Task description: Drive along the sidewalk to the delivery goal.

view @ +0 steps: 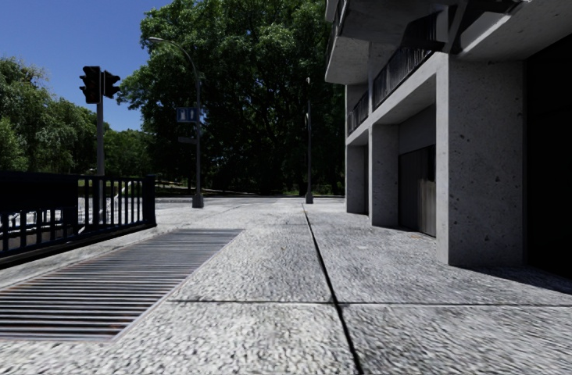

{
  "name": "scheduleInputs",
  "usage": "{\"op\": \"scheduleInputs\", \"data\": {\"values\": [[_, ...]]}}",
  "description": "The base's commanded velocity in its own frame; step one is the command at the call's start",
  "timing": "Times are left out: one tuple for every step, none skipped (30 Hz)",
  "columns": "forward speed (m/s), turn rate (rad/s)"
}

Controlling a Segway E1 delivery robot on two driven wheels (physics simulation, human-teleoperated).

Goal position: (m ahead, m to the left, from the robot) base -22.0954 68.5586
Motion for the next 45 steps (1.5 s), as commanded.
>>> {"op": "scheduleInputs", "data": {"values": [[2.00, 0.00], [2.00, 0.00], [2.00, 0.00], [2.00, 0.00], [2.00, 0.00], [2.00, 0.00], [2.00, 0.00], [2.00, 0.00], [2.00, 0.00], [2.00, 0.00], [2.00, 0.00], [2.00, 0.00], [2.00, 0.00], [2.00, 0.00], [2.00, 0.00], [2.00, 0.00], [2.00, 0.00], [2.00, 0.00], [2.00, 0.00], [2.00, 0.00], [2.00, 0.00], [2.00, 0.00], [2.00, 0.00], [2.00, 0.00], [2.00, 0.00], [2.00, 0.00], [2.00, 0.00], [2.00, 0.00], [2.00, 0.00], [2.00, 0.00], [2.00, 0.00], [2.00, 0.00], [2.00, 0.00], [2.00, 0.00], [2.00, 0.00], [2.00, 0.00], [2.00, 0.00], [2.00, 0.00], [2.00, 0.00], [2.00, 0.00], [2.00, 0.15], [2.00, 0.15], [2.00, 0.23], [2.00, 0.30], [2.00, 0.36]]}}
